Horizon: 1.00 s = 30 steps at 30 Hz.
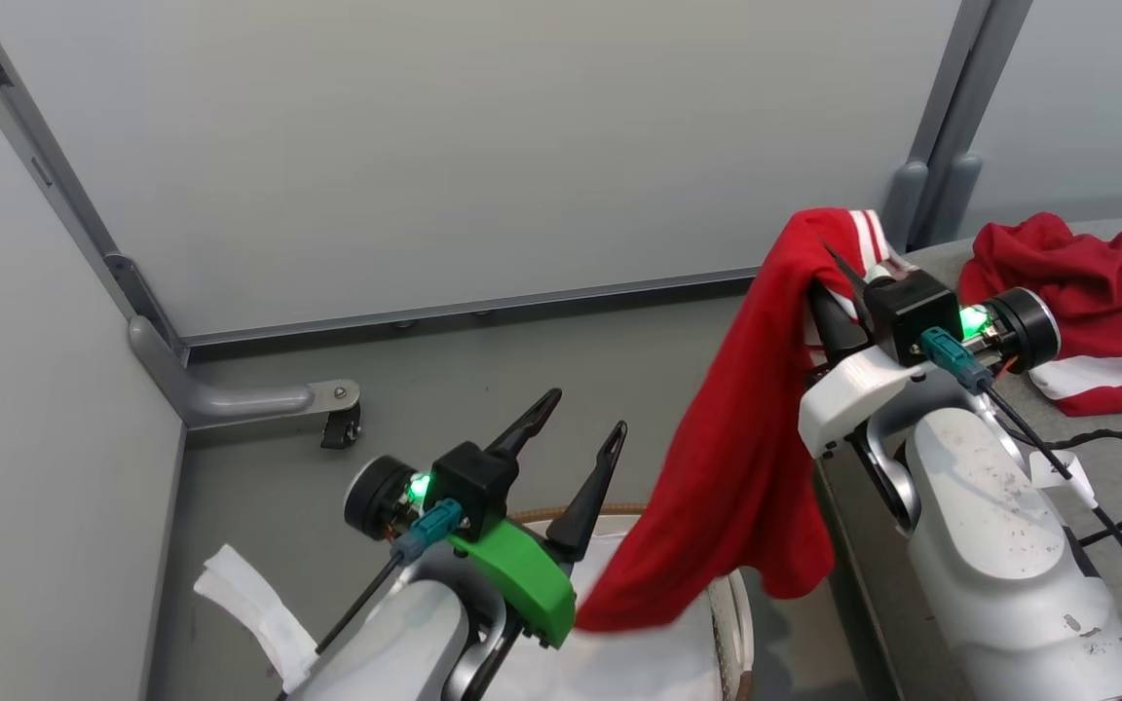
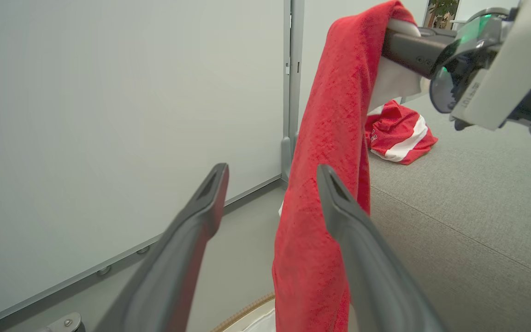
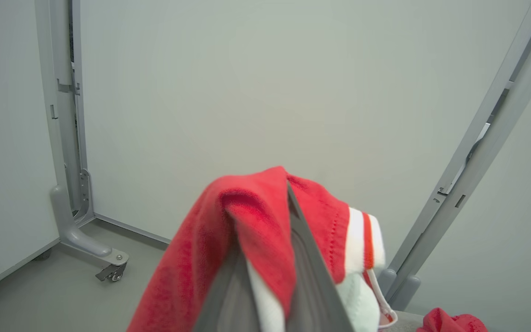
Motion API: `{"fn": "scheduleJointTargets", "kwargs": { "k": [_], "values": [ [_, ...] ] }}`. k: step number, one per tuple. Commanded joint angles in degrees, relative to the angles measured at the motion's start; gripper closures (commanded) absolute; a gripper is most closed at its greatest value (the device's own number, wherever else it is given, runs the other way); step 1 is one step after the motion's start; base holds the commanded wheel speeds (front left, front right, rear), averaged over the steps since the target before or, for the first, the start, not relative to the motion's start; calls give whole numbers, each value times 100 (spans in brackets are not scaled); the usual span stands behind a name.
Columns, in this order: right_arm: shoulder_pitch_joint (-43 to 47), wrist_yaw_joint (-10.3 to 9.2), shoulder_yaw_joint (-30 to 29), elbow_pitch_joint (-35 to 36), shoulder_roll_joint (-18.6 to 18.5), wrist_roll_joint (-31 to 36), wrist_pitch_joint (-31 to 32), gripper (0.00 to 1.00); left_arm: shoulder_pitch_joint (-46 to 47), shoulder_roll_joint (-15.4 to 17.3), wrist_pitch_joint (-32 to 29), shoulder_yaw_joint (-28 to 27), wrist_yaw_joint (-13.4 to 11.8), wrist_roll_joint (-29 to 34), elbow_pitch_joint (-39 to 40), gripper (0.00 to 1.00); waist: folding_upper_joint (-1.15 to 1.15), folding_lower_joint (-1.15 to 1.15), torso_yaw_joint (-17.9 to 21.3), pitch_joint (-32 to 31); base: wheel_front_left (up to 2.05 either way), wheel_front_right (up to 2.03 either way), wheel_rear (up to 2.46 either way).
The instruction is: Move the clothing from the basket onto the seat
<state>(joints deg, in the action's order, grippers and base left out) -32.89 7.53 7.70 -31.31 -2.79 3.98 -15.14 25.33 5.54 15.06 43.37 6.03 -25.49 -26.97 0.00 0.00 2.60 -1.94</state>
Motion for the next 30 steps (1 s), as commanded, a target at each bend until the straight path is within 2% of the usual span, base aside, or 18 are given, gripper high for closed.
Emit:
{"fn": "scheduleJointTargets", "kwargs": {
  "k": [1, 11, 17, 30],
  "values": [
    [-88, -8, -70, 47, -18, 81, -1, 100, -187, -46, 15, -120, -23, 4, 11, 0, 0, 0, 33, 20, 0, 0, 0],
    [-40, -8, -480, 81, -21, 358, -1, 100, -778, -201, 11, -575, 50, 332, 1, 0, 0, 0, 189, 45, 0, 0, 0],
    [-123, -8, -646, 119, -60, 463, -1, 100, -857, -238, 11, -676, 100, 418, -20, 0, 0, 0, 440, 97, 0, 0, 0],
    [-258, -8, -1053, 358, -382, 470, -1, 100, -635, -256, 11, -565, 144, 447, 216, 0, 0, 0, 1582, 591, 0, 0, 0]
  ]
}}
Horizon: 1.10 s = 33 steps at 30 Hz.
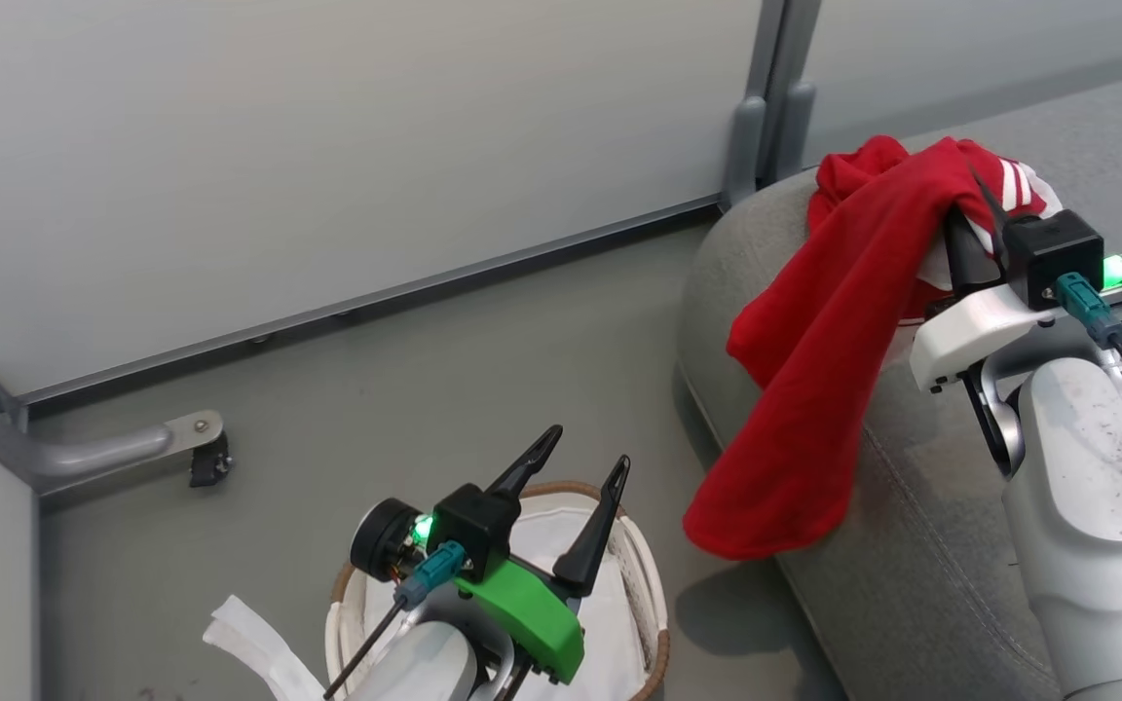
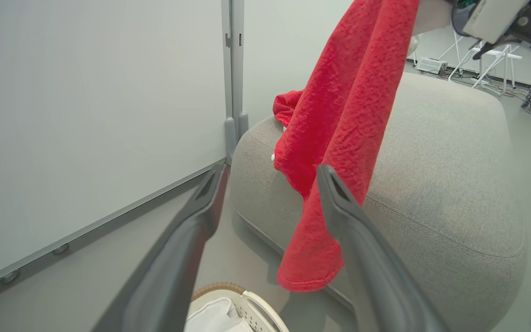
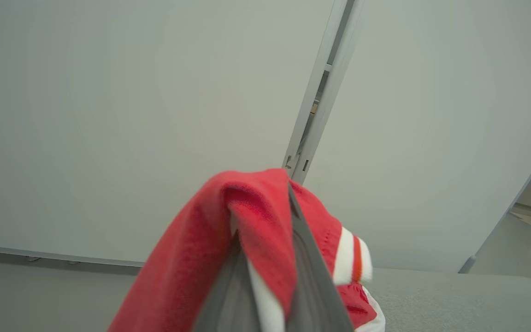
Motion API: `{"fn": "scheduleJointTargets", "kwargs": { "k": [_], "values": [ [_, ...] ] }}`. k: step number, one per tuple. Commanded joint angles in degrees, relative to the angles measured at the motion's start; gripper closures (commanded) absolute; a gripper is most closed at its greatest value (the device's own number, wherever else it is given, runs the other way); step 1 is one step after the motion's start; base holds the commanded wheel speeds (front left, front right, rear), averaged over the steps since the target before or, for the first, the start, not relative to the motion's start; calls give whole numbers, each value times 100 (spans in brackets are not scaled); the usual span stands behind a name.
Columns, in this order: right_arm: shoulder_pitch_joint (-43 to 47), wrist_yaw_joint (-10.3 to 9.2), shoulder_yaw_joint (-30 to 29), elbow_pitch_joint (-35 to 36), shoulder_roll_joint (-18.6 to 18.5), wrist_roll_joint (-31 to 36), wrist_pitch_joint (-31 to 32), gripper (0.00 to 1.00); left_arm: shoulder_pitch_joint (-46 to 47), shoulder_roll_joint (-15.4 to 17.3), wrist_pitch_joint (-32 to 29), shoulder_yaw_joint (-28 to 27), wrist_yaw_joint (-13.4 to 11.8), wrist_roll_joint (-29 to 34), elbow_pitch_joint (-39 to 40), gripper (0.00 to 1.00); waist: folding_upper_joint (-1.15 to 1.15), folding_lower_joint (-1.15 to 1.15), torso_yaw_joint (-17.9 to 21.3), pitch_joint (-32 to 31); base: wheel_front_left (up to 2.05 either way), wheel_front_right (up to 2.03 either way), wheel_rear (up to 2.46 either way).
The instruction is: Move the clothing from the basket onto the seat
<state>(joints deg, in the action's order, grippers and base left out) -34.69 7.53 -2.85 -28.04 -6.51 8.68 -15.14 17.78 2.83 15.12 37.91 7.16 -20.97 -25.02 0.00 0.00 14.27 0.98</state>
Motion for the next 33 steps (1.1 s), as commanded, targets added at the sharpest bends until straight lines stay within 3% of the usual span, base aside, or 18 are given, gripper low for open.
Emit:
{"fn": "scheduleJointTargets", "kwargs": {
  "k": [1, 9, 18, 29, 33],
  "values": [
    [-101, -8, -39, 57, -26, 0, -1, 100, 159, 16, 4, -16, 26, 0, 29, 0, 0, 0, 505, 359, 0, 0, 0],
    [-226, -8, -295, 208, 11, 28, -1, 100, 376, 21, 4, -51, 31, 179, -47, 0, 0, 0, 992, 761, 0, 0, 0],
    [-891, -8, -506, 90, -185, 50, -2, 100, 640, 24, 4, -111, 39, 322, -175, 0, 0, 0, 926, 1228, 0, 0, 0],
    [-2842, -8, -1285, 10, -1318, 438, -2, 100, 910, 126, 4, -185, 43, 489, -50, 0, 0, 0, 397, 1866, 0, 0, 0],
    [-3130, -8, -1521, -81, -1481, 585, 0, 100, 1007, 176, 4, -216, 43, 553, 46, 0, 0, 0, 225, 2152, 0, 0, 0]
  ]
}}
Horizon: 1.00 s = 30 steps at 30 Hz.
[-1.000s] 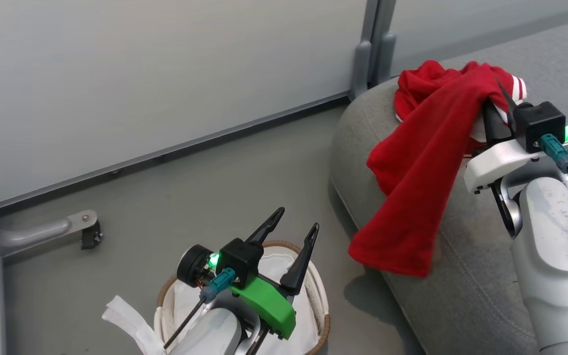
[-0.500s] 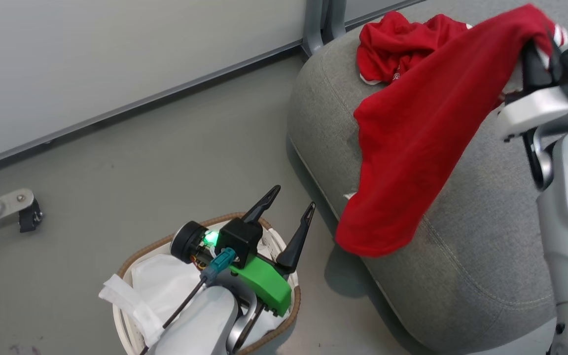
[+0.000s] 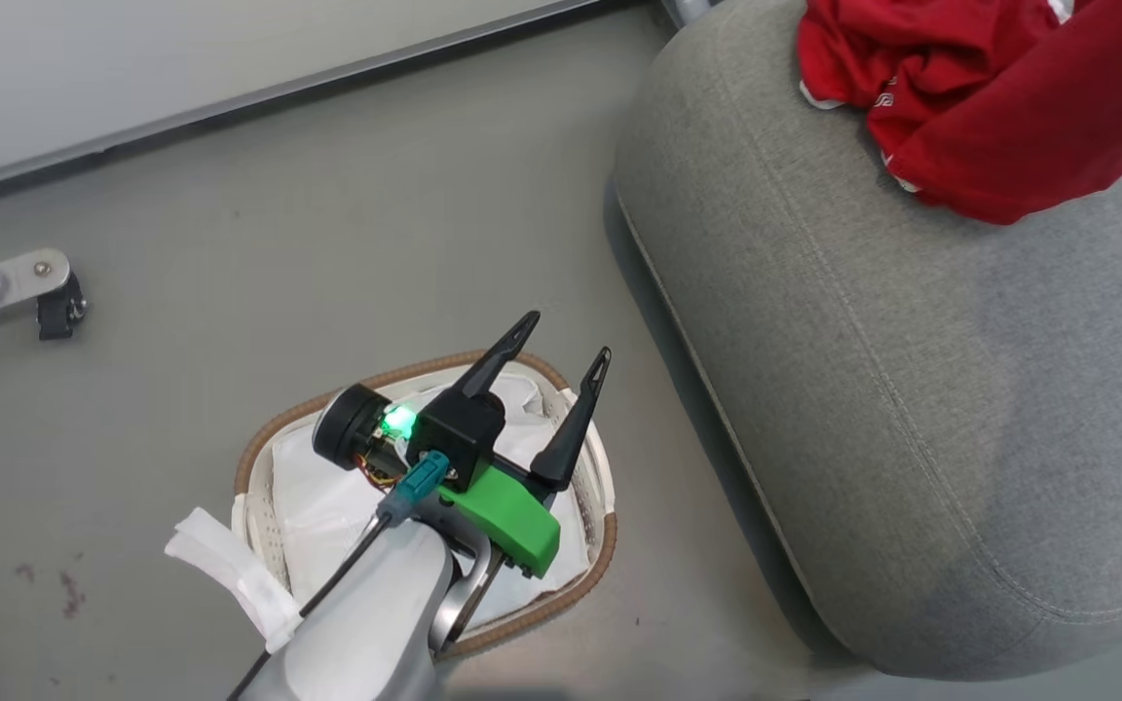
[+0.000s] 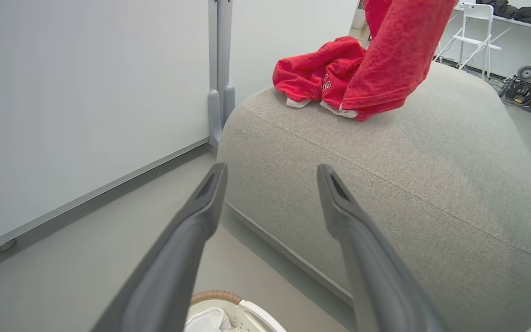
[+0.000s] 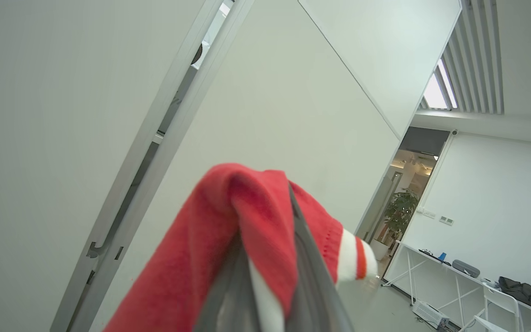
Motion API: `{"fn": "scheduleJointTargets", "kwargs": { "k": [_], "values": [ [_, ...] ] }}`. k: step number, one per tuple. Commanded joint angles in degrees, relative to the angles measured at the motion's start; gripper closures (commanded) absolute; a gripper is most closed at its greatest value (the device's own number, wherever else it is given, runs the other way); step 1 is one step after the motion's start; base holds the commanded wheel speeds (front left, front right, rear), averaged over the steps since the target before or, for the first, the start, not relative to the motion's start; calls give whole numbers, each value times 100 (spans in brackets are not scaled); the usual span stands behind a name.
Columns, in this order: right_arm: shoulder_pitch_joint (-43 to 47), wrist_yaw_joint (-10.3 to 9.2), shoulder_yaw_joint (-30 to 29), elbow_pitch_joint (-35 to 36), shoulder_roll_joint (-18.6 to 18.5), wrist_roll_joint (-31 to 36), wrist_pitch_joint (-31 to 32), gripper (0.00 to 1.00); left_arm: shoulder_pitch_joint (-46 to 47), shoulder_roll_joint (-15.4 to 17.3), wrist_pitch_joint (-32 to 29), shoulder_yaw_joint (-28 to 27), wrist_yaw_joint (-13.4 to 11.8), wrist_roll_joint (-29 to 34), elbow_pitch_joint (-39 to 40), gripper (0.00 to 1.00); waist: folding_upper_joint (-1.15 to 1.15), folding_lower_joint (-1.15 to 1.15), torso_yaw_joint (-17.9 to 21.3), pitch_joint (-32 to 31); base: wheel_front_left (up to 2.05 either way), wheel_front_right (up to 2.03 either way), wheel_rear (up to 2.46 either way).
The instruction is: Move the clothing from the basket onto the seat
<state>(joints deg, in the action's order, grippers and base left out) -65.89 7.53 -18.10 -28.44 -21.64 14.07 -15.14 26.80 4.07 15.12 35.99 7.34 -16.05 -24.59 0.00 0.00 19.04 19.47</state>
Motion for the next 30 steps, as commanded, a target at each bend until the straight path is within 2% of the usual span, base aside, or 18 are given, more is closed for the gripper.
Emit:
{"fn": "scheduleJointTargets", "kwargs": {
  "k": [1, 9, 11, 19, 25, 26, 27, 28, 29, 30],
  "values": [
    [-27, -8, -41, -95, 25, 55, 0, 100, 133, 62, 4, -38, 24, 72, 30, 0, 0, 0, -286, 376, 0, 0, 0],
    [509, -8, -672, -659, 353, 153, -2, 100, 344, 184, 4, -94, 22, 215, 184, 0, 0, 0, -537, 963, 0, 0, 0],
    [869, -8, -868, -817, 627, 186, -1, 100, 399, 200, 4, -141, 22, 280, 223, 0, 0, 0, -576, 1086, 0, 0, 0],
    [1519, -8, -1312, -1247, 942, 294, -1, 100, 299, 192, 4, -176, 22, 310, 219, 0, 0, 0, -559, 1149, 0, 0, 0],
    [1878, -8, -1391, -1208, 1086, 398, -1, 100, 188, 187, 4, -185, 22, 256, 173, 0, 0, 0, -461, 1065, 0, 0, 0],
    [1949, -8, -1379, -1158, 1118, 418, -1, 88, 180, 185, 4, -196, 22, 239, 166, 0, 0, 0, -442, 1032, 0, 0, 0],
    [2015, -8, -1372, -1118, 1135, 426, -1, 62, 169, 180, 4, -214, 22, 217, 166, 0, 0, 0, -432, 1003, 0, 0, 0],
    [2101, -8, -1358, -1060, 1157, 432, -1, 50, 152, 175, 4, -236, 22, 206, 164, 0, 0, 0, -417, 960, 0, 0, 0],
    [2164, -8, -1350, -1015, 1167, 424, -1, 17, 133, 167, 4, -248, 22, 201, 165, 0, 0, 0, -410, 922, 0, 0, 0],
    [2246, -8, -1347, -954, 1194, 399, -1, 0, 108, 153, 4, -260, 22, 185, 168, 0, 0, 0, -406, 861, 0, 0, 0]
  ]
}}
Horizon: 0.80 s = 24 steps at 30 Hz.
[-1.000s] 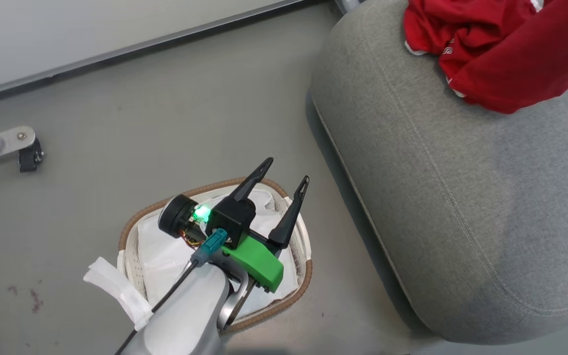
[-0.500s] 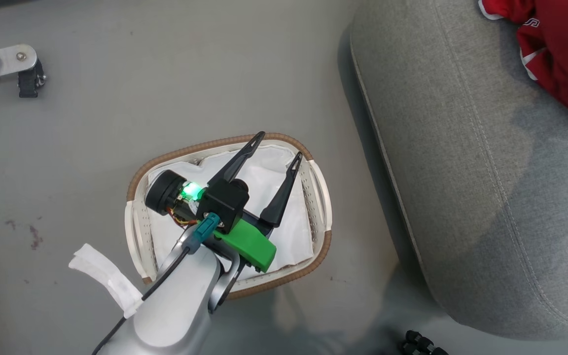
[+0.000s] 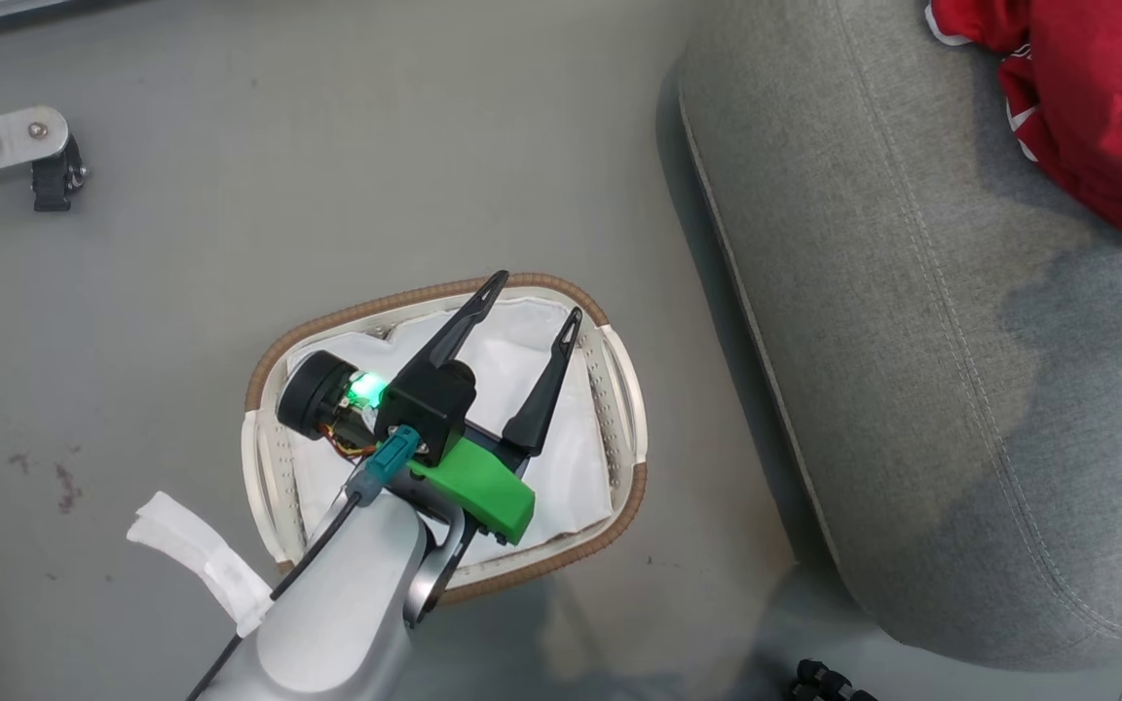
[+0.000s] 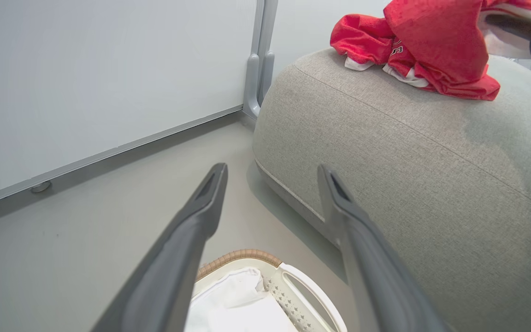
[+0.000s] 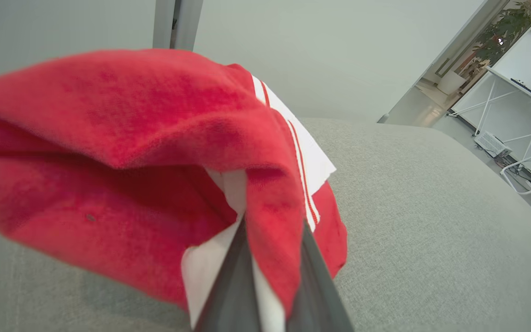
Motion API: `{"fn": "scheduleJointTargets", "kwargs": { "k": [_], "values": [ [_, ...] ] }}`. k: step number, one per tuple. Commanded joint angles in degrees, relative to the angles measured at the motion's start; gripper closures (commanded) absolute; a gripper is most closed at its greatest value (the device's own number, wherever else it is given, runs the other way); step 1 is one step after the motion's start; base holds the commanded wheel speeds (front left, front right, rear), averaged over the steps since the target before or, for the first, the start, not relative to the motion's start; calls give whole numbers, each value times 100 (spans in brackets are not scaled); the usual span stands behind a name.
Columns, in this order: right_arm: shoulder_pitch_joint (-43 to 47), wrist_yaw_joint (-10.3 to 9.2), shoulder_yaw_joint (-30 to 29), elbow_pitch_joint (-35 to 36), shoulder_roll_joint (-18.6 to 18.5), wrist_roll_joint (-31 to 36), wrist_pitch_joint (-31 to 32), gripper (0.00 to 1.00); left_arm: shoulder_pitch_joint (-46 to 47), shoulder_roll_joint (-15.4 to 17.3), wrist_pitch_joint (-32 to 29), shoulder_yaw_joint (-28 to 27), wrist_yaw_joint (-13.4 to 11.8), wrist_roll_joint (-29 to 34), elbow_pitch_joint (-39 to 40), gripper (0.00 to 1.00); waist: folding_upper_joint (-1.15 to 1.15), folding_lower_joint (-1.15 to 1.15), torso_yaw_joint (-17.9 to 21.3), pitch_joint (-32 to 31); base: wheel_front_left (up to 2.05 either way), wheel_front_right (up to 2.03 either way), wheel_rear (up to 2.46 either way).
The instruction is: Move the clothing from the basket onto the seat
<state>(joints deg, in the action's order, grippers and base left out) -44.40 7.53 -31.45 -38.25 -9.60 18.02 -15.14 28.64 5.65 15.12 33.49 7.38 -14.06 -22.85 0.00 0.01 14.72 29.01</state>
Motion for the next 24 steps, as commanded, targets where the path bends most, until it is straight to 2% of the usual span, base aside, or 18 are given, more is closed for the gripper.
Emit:
{"fn": "scheduleJointTargets", "kwargs": {
  "k": [1, 16, 24],
  "values": [
    [167, -8, -13, 69, 15, -32, -1, 0, -92, -15, 4, -18, 19, -33, 3, 0, 0, -1, 27, -136, 0, 0, 0],
    [1588, -8, 360, 717, 222, -130, -1, 0, -586, -123, 4, -331, 18, -242, 64, 0, 0, -1, -38, -1054, 0, 0, 0],
    [2252, -8, 657, 1007, 333, -261, -1, 0, -855, -165, 4, -620, 19, -202, 135, 0, 0, -1, -63, -1301, 0, 0, 0]
  ]
}}
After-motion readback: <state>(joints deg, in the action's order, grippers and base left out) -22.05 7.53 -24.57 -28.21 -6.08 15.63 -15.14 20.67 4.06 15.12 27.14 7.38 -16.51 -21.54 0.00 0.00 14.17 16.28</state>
